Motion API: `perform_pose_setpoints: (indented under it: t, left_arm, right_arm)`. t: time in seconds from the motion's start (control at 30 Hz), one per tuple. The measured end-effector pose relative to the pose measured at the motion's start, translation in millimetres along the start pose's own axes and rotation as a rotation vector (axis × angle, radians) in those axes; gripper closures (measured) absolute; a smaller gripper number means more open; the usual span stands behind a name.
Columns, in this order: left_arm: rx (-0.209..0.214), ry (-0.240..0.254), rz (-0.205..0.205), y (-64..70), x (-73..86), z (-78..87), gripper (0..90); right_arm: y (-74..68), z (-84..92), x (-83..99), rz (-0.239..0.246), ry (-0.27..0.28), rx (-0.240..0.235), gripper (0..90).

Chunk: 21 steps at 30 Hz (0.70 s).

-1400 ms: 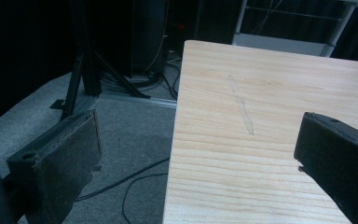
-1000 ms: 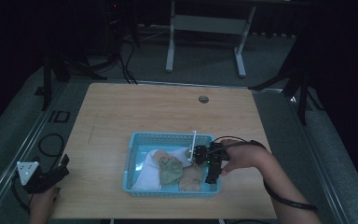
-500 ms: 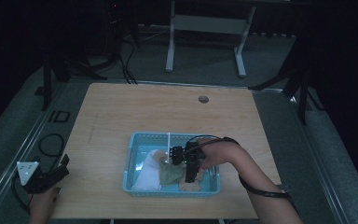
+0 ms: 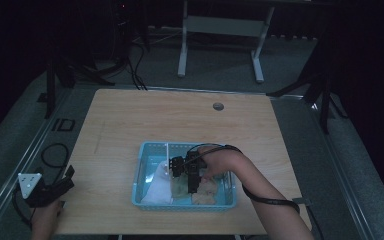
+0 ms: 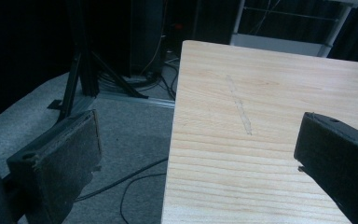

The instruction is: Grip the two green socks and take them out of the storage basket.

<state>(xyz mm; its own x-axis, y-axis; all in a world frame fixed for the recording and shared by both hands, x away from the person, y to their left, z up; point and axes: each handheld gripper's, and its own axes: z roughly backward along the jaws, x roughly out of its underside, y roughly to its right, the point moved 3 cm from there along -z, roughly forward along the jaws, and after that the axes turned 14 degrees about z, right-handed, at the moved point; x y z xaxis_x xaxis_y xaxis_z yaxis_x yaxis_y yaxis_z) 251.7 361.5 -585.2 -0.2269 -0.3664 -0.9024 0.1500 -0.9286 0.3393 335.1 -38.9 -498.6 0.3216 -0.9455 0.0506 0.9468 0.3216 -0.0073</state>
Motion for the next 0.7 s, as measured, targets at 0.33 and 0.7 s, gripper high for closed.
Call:
perform_pose_setpoints:
  t: [0.33,0.7]
  left_arm:
    - [0.002,-0.001,-0.001,0.2,0.0,-0.1,0.7]
    - [0.0,-0.003,-0.003,0.1,0.0,-0.3,0.7]
  right_arm:
    - [1.4,-26.3,-10.2,0.009,-0.016,-0.027,20.4]
    - [-1.1,-52.8,-18.6,-0.005,-0.057,-0.009,45.6]
